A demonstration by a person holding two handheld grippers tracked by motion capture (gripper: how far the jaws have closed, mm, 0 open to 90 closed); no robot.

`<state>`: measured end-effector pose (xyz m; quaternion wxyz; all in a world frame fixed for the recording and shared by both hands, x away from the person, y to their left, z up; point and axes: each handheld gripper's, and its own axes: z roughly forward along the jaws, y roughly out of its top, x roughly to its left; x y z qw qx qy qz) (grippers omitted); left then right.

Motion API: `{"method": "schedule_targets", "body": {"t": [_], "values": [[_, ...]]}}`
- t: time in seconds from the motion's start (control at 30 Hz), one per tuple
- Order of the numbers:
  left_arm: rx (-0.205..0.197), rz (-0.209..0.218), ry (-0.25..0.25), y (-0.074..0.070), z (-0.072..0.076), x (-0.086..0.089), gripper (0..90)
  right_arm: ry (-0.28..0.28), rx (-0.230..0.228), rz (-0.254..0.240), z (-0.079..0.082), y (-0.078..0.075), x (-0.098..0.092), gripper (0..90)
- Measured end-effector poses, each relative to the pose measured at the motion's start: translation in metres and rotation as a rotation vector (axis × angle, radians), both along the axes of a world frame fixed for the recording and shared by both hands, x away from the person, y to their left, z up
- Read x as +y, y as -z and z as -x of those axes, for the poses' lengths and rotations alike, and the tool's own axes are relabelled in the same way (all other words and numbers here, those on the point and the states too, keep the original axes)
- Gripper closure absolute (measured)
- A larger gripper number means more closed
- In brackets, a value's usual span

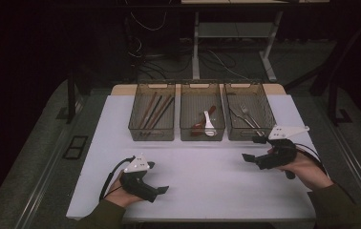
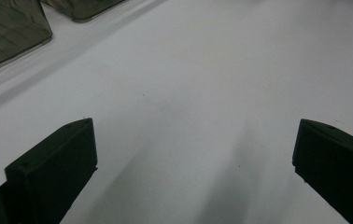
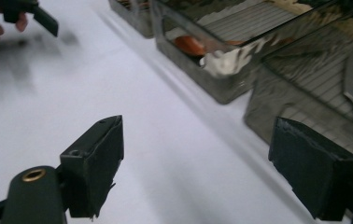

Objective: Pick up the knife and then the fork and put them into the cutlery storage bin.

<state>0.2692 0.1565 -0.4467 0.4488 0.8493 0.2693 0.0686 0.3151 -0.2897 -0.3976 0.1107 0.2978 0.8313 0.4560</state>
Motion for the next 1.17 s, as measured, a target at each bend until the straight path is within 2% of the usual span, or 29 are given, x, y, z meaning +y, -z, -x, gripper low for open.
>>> {"method": "schedule_targets", "body": {"t": [0.47,0.7,0.87,1.17], "values": [[0.002,0.005,0.009,0.0,0.001,-0.001,0.0,-0.02,0.021,-0.023,0.028,0.025,0.005,18.0],[0.002,0.004,0.012,-0.001,0.002,-0.002,0.0,-0.037,0.037,-0.01,0.039,0.038,0.008,18.0],[0.003,0.003,0.016,0.0,0.002,-0.002,0.0,-0.059,0.045,0.032,0.046,0.047,0.009,18.0],[0.003,0.003,0.022,-0.001,0.003,-0.003,0.0,-0.059,0.046,0.046,0.047,0.051,0.009,18.0]]}}
